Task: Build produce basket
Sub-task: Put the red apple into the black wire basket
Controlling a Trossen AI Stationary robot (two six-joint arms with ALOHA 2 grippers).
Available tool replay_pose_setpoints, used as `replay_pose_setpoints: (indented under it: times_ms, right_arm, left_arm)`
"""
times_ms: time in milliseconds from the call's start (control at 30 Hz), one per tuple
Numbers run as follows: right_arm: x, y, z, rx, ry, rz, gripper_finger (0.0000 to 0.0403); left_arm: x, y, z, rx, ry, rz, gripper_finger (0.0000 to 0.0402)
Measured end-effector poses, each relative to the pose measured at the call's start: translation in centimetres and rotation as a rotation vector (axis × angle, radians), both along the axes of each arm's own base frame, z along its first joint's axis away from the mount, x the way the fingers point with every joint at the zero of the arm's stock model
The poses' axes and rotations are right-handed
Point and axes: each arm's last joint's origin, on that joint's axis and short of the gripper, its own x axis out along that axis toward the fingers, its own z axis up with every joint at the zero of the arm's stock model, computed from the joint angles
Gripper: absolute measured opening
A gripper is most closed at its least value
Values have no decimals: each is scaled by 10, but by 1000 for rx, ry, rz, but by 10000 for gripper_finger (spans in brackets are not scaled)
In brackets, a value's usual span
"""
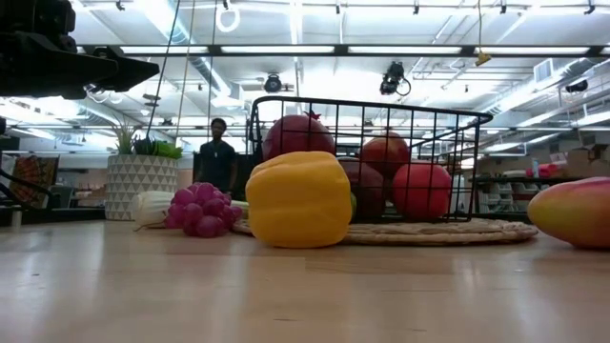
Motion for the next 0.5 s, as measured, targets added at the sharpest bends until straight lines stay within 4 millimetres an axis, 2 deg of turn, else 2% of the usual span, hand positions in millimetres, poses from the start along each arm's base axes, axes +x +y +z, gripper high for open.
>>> replay_pose_setpoints:
  times_ms: [133, 333, 500]
  right_arm:
    - [6, -8, 2, 12, -25, -50, 360]
    - [15, -13, 10, 124, -85, -127, 360]
    - [23, -22, 18, 187, -186, -428, 360]
  left_arm:
    - [0, 0, 0, 0, 0, 0, 400]
    - [0, 0, 0, 0, 0, 0, 400]
    - [0, 0, 0, 0, 0, 0, 400]
